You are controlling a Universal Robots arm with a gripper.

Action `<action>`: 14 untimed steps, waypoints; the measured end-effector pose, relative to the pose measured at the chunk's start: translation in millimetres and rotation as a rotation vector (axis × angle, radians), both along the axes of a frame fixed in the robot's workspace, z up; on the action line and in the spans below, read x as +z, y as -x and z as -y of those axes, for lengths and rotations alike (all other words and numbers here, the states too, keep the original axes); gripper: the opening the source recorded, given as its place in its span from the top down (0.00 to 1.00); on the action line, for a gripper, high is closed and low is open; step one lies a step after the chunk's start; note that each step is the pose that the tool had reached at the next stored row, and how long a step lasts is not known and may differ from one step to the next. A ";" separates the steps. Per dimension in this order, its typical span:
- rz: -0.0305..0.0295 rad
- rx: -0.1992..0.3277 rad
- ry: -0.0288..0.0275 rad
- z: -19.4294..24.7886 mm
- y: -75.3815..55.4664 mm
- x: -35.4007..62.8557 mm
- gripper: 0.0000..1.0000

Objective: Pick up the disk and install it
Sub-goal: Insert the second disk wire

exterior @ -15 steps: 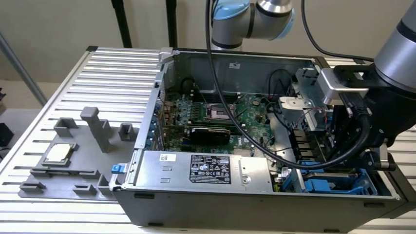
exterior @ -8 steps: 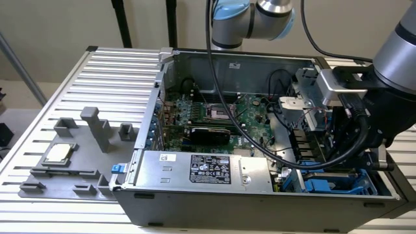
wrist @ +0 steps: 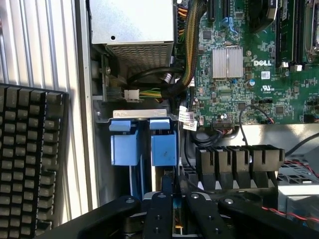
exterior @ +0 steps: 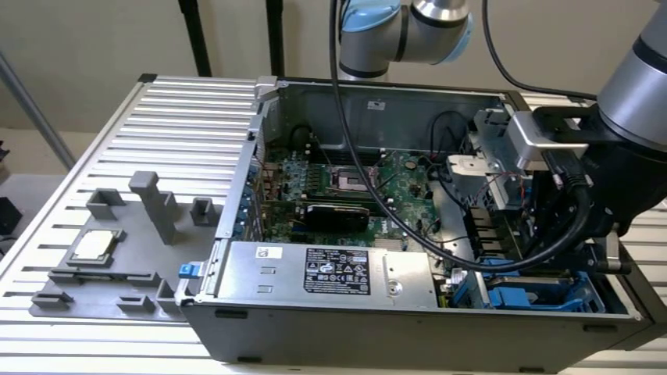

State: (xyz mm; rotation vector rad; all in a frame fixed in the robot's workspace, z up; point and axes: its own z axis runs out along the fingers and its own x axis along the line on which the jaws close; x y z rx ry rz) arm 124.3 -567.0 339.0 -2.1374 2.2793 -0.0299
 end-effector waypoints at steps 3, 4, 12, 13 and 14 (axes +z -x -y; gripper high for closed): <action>0.0000 0.000 0.0000 0.1 0.0 -1.8 0.84; -0.0001 0.000 0.0002 0.2 0.0 -2.2 0.84; 0.0000 0.000 -0.0007 0.2 -0.1 -3.0 0.75; 0.0000 0.000 -0.0004 0.2 -0.1 -2.1 0.75; 0.0000 0.000 -0.0001 0.2 -0.1 -0.7 0.75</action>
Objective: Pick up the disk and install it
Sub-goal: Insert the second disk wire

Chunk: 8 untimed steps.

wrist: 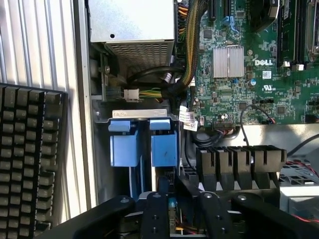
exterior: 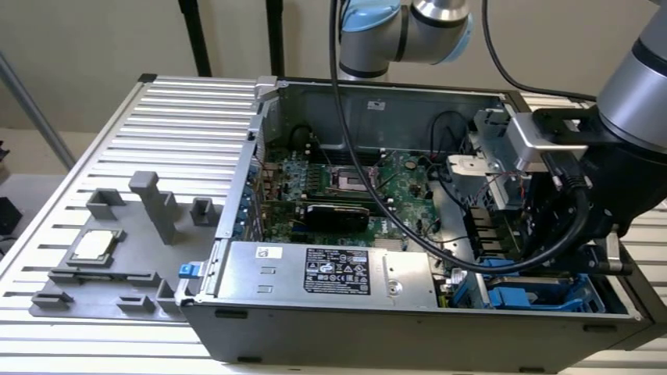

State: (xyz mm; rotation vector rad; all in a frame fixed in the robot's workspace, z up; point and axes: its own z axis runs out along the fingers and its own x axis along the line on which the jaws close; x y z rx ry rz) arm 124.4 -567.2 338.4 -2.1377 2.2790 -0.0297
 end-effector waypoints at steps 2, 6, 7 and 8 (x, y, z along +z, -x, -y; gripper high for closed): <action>0.0000 0.000 -0.0001 0.0 0.5 2.4 0.75; 0.0000 0.000 -0.0002 0.0 6.0 5.8 0.75; 0.0000 0.000 0.0001 0.0 8.0 6.7 0.75; 0.0000 0.000 0.0000 0.0 10.1 7.5 0.75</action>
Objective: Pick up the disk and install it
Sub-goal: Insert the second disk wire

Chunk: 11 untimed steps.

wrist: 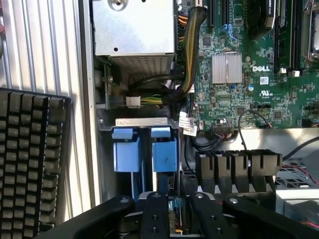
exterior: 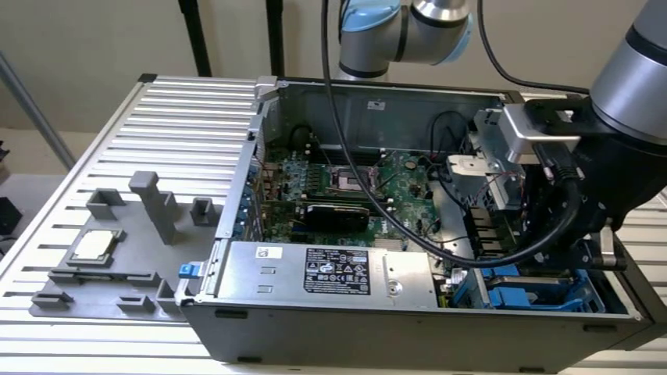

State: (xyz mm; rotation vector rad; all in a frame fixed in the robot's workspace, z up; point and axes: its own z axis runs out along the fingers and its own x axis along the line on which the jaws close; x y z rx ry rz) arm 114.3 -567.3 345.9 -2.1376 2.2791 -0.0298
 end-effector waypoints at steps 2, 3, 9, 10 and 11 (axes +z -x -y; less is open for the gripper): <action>0.0000 0.000 0.0000 0.0 3.9 2.0 0.78; 0.0000 0.000 0.0001 0.0 5.6 2.9 0.78; 0.0002 0.000 -0.0001 0.0 8.6 3.2 0.89; 0.0002 0.000 0.0000 0.0 8.6 3.3 0.89; 0.0002 0.000 0.0000 0.0 8.6 3.2 0.89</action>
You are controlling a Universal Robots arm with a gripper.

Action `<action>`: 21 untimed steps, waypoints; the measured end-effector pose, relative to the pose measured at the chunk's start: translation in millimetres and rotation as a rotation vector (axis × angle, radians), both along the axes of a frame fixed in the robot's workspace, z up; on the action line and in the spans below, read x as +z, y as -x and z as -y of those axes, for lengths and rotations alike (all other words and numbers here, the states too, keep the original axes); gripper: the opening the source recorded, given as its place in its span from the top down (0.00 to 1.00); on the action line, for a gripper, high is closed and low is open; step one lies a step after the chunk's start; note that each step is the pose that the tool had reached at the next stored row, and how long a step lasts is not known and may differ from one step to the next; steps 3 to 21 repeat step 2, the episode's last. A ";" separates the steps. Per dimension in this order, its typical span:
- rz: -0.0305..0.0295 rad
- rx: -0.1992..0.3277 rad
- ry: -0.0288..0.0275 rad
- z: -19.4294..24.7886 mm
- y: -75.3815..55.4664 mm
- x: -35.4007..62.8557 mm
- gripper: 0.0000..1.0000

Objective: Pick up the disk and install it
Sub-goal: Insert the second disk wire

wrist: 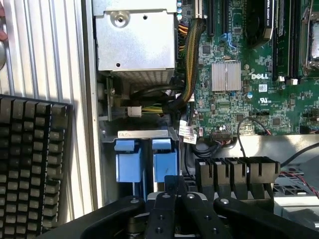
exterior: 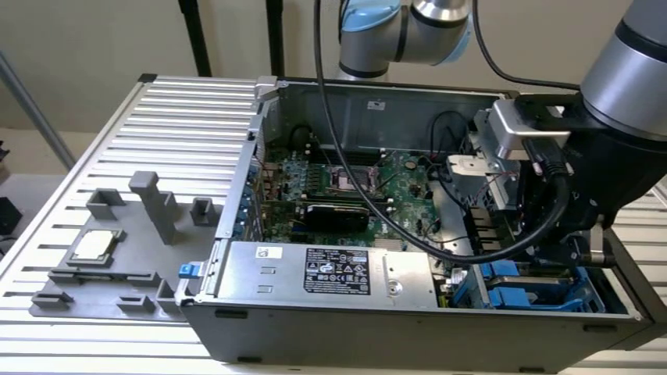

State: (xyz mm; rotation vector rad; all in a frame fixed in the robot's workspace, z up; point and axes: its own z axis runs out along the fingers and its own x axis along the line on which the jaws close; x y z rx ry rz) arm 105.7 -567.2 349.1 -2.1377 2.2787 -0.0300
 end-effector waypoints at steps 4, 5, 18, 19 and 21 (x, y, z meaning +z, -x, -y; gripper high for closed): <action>0.0000 0.000 0.0001 0.0 0.0 0.0 0.89; 0.0000 0.000 0.0001 0.0 0.0 0.0 0.89; 0.0000 0.000 0.0001 0.0 0.0 0.0 0.89; 0.0000 0.000 0.0001 0.0 0.0 0.0 0.89; 0.0000 0.000 0.0001 0.0 0.0 0.0 0.89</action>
